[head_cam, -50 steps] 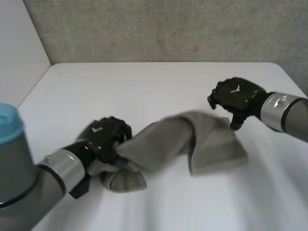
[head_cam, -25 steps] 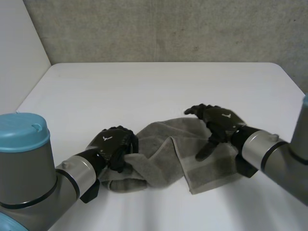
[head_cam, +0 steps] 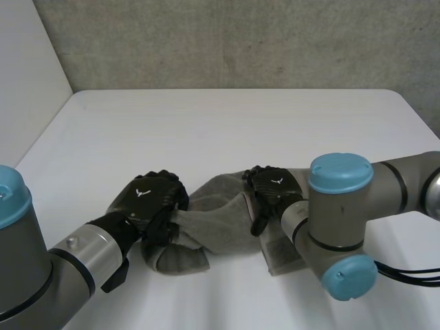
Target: Fold the towel.
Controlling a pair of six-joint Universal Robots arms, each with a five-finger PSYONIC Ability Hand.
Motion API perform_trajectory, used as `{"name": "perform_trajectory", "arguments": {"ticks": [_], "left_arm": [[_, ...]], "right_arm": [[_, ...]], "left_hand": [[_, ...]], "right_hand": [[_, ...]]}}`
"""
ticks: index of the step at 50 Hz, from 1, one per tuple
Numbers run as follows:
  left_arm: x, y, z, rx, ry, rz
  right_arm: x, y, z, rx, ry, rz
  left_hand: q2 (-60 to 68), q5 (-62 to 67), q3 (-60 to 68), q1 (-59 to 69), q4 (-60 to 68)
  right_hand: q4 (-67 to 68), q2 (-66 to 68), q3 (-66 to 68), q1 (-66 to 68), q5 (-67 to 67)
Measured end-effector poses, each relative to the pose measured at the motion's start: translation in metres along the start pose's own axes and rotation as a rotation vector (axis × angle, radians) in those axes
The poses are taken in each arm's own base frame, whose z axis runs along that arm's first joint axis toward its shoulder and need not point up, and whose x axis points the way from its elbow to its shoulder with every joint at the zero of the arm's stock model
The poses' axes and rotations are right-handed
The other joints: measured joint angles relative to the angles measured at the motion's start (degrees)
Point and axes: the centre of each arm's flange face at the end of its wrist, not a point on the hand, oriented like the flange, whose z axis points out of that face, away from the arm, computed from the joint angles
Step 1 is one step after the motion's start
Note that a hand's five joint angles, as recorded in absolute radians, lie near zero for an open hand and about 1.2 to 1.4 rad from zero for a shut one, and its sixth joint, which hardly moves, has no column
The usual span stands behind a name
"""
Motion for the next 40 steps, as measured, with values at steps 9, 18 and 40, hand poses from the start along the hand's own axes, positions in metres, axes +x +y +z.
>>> {"name": "perform_trajectory", "arguments": {"ticks": [9, 18, 40], "left_arm": [[-0.003, 0.000, 0.001, -0.001, -0.011, -0.005], [-0.010, -0.003, 0.002, 0.011, -0.035, -0.011], [-0.011, -0.002, 0.003, 0.009, -0.033, -0.012]], "right_arm": [[0.005, 0.006, 0.001, -0.022, 0.034, -0.028], [0.040, -0.018, -0.020, 0.015, 0.108, -0.014], [0.075, -0.038, -0.053, 0.044, 0.102, -0.133]], "left_hand": [[0.00, 0.00, 0.00, 0.00, 0.00], [0.01, 0.32, 0.00, 0.00, 0.00], [0.11, 0.32, 0.00, 0.01, 0.00]], "right_hand": [[0.00, 24.97, 0.00, 24.47, 22.23], [0.00, 27.13, 0.00, 26.79, 26.53], [0.00, 5.80, 0.00, 5.06, 2.29]]}}
